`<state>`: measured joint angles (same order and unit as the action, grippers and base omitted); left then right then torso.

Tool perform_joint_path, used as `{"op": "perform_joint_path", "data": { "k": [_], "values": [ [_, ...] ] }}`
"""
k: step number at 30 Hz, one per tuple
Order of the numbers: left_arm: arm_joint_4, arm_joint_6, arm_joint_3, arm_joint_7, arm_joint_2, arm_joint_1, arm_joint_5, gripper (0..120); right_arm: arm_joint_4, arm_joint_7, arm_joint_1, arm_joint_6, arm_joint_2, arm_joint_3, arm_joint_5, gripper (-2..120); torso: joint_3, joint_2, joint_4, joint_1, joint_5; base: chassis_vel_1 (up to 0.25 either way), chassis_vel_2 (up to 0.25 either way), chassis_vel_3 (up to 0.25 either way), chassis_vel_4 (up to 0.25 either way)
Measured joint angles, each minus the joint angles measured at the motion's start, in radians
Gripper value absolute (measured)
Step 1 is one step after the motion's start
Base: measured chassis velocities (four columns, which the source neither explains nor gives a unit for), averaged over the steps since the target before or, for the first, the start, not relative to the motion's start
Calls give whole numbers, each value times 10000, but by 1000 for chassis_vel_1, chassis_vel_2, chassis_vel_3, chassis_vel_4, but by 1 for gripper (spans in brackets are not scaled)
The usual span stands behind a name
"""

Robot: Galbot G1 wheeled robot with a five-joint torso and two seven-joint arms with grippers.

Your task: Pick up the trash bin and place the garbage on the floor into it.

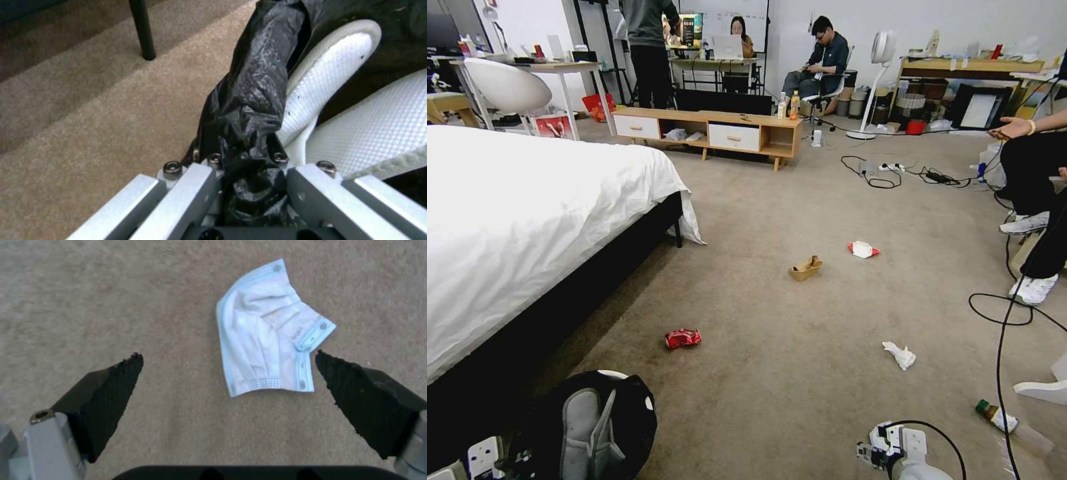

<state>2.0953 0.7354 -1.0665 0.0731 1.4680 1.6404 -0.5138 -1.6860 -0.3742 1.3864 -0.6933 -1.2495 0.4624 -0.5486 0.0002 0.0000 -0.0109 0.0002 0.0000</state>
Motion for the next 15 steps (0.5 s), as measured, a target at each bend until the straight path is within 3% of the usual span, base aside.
{"op": "perform_joint_path", "data": {
  "k": [15],
  "values": [
    [-6,0,-62,-13,-2,16,1,2,493,6,-216,136,-33,56,-21,99,0,0,0,0,0,0,0,0,0]
  ]
}}
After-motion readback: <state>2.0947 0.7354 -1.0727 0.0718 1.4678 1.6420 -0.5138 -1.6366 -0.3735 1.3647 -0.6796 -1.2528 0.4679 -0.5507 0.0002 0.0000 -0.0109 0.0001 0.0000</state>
